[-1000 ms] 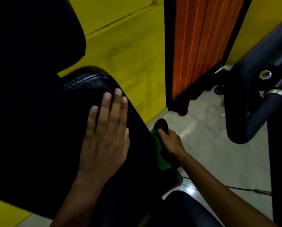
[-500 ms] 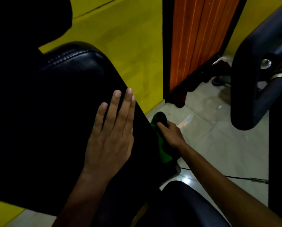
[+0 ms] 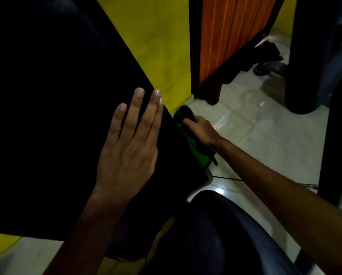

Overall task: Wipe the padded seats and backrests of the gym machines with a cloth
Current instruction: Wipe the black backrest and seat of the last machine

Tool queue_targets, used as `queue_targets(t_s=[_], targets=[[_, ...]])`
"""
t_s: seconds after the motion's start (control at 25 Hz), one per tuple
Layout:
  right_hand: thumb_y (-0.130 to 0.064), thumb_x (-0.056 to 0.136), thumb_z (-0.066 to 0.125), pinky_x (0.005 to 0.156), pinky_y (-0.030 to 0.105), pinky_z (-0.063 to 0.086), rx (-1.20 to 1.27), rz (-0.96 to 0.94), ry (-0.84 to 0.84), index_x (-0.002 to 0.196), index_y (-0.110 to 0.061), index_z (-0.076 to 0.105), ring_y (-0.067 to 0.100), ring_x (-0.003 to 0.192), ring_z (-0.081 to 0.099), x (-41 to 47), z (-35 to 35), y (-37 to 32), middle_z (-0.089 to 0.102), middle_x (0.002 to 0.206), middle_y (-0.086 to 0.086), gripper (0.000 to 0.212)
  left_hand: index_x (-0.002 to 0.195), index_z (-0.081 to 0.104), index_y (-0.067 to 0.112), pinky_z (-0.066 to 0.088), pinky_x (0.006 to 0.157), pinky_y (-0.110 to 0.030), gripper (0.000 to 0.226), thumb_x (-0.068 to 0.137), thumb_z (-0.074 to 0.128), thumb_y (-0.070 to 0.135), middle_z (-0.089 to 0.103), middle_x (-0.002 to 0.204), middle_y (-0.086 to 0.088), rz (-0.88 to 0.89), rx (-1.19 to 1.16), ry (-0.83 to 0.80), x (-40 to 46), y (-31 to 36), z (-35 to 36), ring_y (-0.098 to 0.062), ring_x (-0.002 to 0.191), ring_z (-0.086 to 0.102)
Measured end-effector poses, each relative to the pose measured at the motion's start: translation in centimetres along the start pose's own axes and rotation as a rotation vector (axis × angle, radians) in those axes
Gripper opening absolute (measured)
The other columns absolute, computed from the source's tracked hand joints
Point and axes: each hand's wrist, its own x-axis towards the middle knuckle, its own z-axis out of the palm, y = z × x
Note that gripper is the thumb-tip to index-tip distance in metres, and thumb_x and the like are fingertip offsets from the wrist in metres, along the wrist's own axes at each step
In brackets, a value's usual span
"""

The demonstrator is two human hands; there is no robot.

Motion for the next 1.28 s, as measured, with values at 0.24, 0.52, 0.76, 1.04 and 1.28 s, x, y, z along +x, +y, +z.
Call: queue_targets(t_s=[0.24, 0.52, 0.76, 1.04, 1.28], targets=[[-0.040, 0.082, 0.059, 0.079, 0.038, 0.049, 0.153, -0.001, 0.170, 0.091, -0.021, 0.064, 0.027, 0.091, 0.064, -1.3, 0.9, 3.0, 0.069, 0.099, 0.013, 0.022, 0.151, 0.006, 0.001, -0.004, 0.118, -0.045, 0.064, 0.096, 0.034, 0.020, 0.006, 0.160, -0.014, 0.016, -0.042, -0.019, -0.9, 1.6, 1.0, -0.034, 0.145, 0.001], [-0.039, 0.082, 0.061, 0.081, 0.035, 0.049, 0.099, 0.063, 0.130, 0.103, -0.023, 0.065, 0.027, 0.095, 0.064, -1.1, 0.0, 4.9, 0.068, 0.098, 0.006, 0.027, 0.151, 0.008, 0.001, -0.002, 0.119, -0.044, 0.067, 0.095, 0.041, 0.018, 0.006, 0.160, -0.013, 0.017, -0.070, -0.012, -1.5, 2.7, 1.9, -0.032, 0.146, 0.002], [-0.020, 0.092, 0.056, 0.073, 0.032, 0.045, 0.109, 0.121, 0.126, 0.081, -0.019, 0.062, 0.022, 0.082, 0.059, 0.2, -0.4, 9.8, 0.063, 0.079, 0.003, 0.013, 0.150, 0.012, 0.001, 0.002, 0.119, -0.044, 0.066, 0.094, 0.044, 0.018, 0.012, 0.159, -0.012, 0.023, -0.073, 0.015, -2.1, 3.3, 2.5, -0.032, 0.146, 0.008], [-0.018, 0.093, 0.052, 0.062, 0.023, 0.044, -0.011, 0.150, 0.076, 0.077, -0.020, 0.060, 0.010, 0.064, 0.057, 0.7, -0.7, 10.4, 0.061, 0.073, -0.001, 0.018, 0.150, 0.013, 0.001, 0.004, 0.119, -0.044, 0.064, 0.095, 0.040, 0.016, 0.013, 0.159, -0.011, 0.025, -0.047, 0.043, -2.0, 3.5, 2.9, -0.032, 0.145, 0.010], [-0.027, 0.090, 0.055, 0.074, 0.034, 0.040, 0.013, 0.281, 0.187, 0.077, -0.015, 0.061, 0.023, 0.080, 0.054, 0.3, -0.2, 14.8, 0.060, 0.081, 0.009, 0.019, 0.150, 0.014, 0.001, 0.003, 0.118, -0.044, 0.063, 0.094, 0.039, 0.015, 0.014, 0.159, -0.012, -0.015, -0.061, 0.051, -2.5, 5.5, 4.0, -0.032, 0.145, 0.010]])
